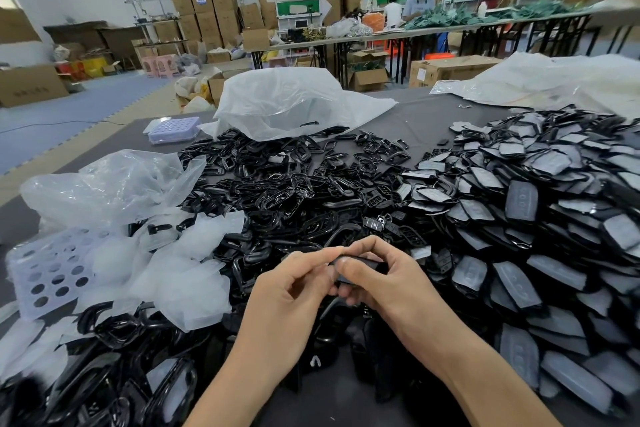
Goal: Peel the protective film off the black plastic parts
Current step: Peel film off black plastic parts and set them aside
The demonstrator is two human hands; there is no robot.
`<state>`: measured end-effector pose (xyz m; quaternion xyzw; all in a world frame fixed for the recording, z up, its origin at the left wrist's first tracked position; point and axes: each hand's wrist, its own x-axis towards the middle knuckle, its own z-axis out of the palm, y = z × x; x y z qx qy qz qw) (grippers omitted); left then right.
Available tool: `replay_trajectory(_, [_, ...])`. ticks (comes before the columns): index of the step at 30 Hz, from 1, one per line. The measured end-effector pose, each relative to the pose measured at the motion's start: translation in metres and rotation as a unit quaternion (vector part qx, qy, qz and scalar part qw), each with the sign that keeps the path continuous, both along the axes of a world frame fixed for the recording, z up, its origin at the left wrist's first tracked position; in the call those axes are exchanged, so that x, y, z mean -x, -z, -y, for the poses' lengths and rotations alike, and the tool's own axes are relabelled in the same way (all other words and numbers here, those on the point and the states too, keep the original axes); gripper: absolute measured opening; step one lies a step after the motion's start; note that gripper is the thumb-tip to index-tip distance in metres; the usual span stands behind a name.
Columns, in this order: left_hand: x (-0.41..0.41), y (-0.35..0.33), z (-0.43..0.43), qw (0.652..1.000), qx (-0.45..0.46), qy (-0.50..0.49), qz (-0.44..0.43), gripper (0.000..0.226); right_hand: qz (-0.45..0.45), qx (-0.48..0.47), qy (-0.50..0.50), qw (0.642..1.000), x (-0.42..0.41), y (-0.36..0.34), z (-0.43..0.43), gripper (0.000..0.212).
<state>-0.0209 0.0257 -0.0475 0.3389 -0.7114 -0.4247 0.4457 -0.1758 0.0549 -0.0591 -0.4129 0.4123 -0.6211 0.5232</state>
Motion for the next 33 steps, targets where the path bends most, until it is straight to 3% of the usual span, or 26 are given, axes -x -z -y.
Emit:
replay_trajectory(5, [0.000,0.002,-0.002,0.990,0.128,-0.035,0.056,0.033,-0.007,0.000,0.022,1.000,0.003,-0.006,-0.003,0.010])
replay_trajectory(7, [-0.001,0.001,-0.003,0.976,0.187,-0.061,0.094,0.033,0.009,0.001,0.043,0.999,0.005,-0.008,-0.003,0.015])
replay_trajectory(11, [-0.002,0.005,-0.007,0.938,0.280,-0.016,0.204,0.032,0.034,0.006,0.069,0.997,0.004,-0.009,-0.004,0.030])
replay_trajectory(15, [0.001,0.004,-0.012,0.921,0.296,0.001,0.253,0.032,0.015,-0.012,0.110,0.994,0.004,-0.004,-0.001,0.040])
replay_trajectory(19, [0.006,0.004,-0.020,0.919,0.289,0.044,0.263,0.038,0.023,-0.015,0.094,0.995,0.005,-0.007,-0.003,0.027])
replay_trajectory(23, [0.009,0.007,-0.027,0.921,0.279,0.071,0.264,0.049,0.040,-0.026,0.104,0.993,0.009,-0.009,-0.003,0.034])
replay_trajectory(30, [0.004,0.001,-0.021,0.928,0.294,0.028,0.226,0.042,0.034,-0.030,0.113,0.993,0.006,-0.011,-0.002,0.032])
replay_trajectory(33, [0.000,0.000,-0.016,0.911,0.320,0.003,0.260,0.034,0.005,-0.029,0.117,0.993,0.003,-0.012,-0.003,0.034])
